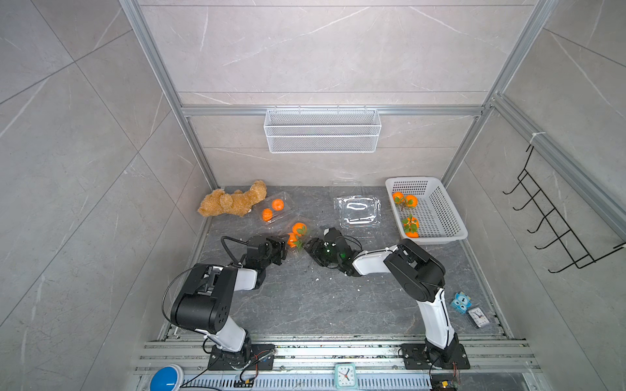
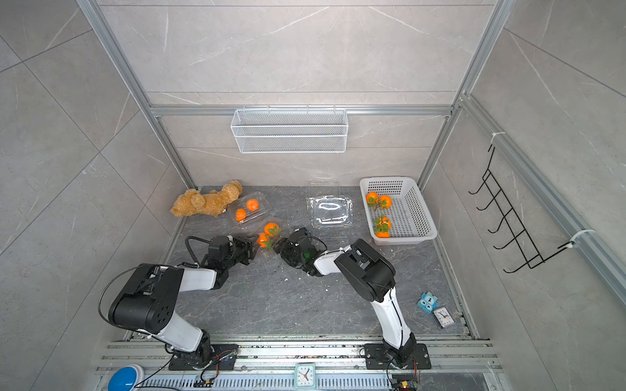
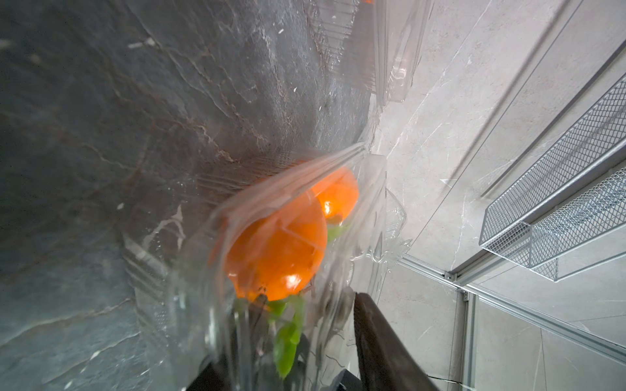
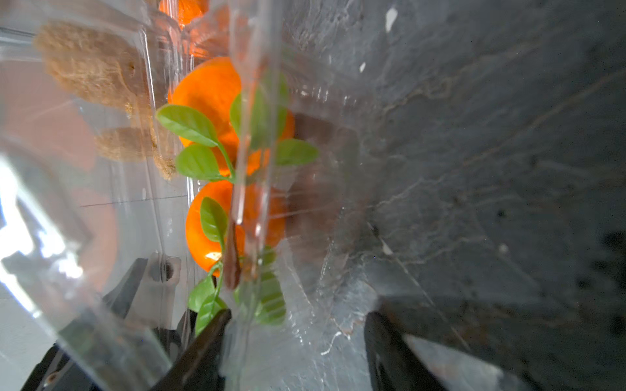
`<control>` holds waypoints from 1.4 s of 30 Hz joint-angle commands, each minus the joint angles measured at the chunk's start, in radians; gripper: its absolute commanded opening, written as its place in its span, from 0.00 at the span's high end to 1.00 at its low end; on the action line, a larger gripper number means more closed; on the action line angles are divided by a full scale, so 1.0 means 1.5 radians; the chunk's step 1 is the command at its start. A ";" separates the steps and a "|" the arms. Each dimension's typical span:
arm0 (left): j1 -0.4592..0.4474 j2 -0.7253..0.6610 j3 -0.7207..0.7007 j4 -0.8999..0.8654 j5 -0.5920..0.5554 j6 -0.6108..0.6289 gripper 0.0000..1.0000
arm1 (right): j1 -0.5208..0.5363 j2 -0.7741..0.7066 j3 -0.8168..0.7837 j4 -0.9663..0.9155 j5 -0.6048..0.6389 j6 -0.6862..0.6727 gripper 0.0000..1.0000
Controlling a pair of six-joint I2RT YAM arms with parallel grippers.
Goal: Take oranges out of containers
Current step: Open the packing box at the center of the board.
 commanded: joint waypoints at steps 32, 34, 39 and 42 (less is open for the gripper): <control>-0.003 0.011 0.065 0.081 0.042 -0.068 0.55 | 0.067 0.001 0.097 -0.294 0.049 -0.235 0.36; 0.004 0.013 0.066 0.088 0.045 -0.068 0.55 | 0.070 0.004 0.104 -0.304 0.051 -0.243 0.36; 0.027 0.010 0.073 0.086 0.057 -0.068 0.55 | 0.077 0.012 0.116 -0.320 0.054 -0.258 0.36; 0.045 0.007 0.074 0.083 0.067 -0.084 0.55 | 0.081 0.016 0.119 -0.326 0.054 -0.265 0.36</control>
